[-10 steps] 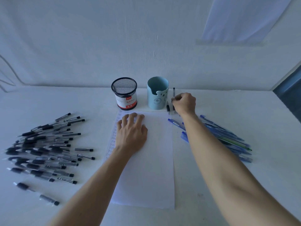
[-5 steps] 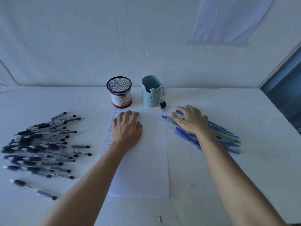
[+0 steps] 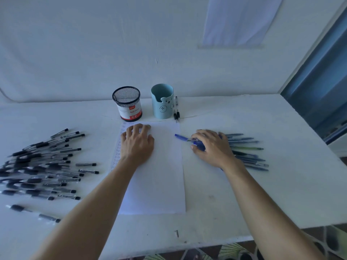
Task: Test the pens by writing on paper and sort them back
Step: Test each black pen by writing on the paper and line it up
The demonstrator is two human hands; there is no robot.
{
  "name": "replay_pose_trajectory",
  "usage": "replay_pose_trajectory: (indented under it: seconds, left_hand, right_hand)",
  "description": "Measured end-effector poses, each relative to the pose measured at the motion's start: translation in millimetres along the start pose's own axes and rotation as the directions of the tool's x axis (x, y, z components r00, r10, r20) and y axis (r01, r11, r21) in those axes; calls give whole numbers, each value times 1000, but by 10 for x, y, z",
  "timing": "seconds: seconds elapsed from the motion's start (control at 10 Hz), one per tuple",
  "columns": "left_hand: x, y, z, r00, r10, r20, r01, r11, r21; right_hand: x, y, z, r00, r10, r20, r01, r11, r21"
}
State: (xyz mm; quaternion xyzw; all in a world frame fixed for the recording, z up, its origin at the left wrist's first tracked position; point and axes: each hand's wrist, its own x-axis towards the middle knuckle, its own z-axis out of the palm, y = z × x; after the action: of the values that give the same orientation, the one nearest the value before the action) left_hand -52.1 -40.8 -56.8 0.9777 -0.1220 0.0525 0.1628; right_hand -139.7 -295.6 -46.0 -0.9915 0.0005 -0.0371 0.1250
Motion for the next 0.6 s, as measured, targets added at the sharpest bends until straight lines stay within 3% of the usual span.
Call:
replay_pose_trajectory:
  seconds: [0.3,0.6]
  left_hand:
    - [-7,-2,1,1000,2,-2,-2,1000,-14]
    - [-9,-4,4,1000,-3,-5,3,1000,-26]
  right_hand:
    - [-317,284,-67,994,58,-88,-51,995,83]
    - [-407,302,-177,997,71,-1,-71,997,26]
